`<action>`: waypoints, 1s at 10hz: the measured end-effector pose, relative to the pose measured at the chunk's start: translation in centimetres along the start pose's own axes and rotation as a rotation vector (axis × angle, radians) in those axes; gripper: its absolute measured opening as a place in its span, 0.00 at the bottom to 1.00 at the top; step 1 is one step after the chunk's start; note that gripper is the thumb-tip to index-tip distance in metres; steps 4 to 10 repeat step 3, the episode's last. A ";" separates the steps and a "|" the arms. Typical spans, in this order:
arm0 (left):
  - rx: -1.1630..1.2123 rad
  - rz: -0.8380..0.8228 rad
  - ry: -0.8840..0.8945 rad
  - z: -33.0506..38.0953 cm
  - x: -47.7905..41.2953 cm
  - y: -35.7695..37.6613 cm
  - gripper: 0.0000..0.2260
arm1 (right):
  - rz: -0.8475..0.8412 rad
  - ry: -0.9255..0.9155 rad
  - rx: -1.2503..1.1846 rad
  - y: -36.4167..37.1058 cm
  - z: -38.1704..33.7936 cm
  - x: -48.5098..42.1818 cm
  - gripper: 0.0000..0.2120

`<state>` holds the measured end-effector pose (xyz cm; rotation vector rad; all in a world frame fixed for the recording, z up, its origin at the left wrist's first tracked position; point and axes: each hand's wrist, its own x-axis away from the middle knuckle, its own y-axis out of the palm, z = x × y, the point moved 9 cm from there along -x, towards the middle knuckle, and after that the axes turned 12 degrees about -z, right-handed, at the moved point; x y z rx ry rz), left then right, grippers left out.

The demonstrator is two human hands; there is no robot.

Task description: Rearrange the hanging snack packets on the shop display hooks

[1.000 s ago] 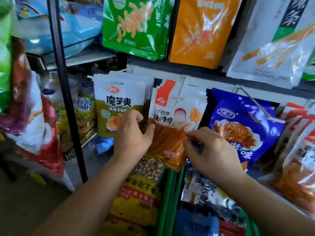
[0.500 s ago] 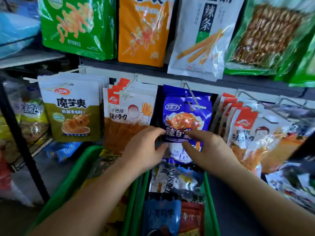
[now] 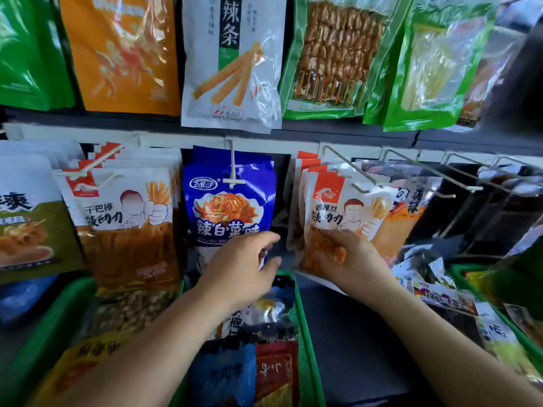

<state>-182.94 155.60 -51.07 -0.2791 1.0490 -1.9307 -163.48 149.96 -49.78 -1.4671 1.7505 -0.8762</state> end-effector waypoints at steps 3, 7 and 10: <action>0.112 0.023 -0.010 2.8 -1.4 1.5 0.19 | 0.068 -0.046 -0.179 -3.3 1.5 1.6 0.08; 0.112 0.023 -0.010 2.8 -1.4 1.5 0.19 | 0.068 -0.046 -0.179 -3.3 1.5 1.6 0.08; 0.112 0.023 -0.010 2.8 -1.4 1.5 0.19 | 0.068 -0.046 -0.179 -3.3 1.5 1.6 0.08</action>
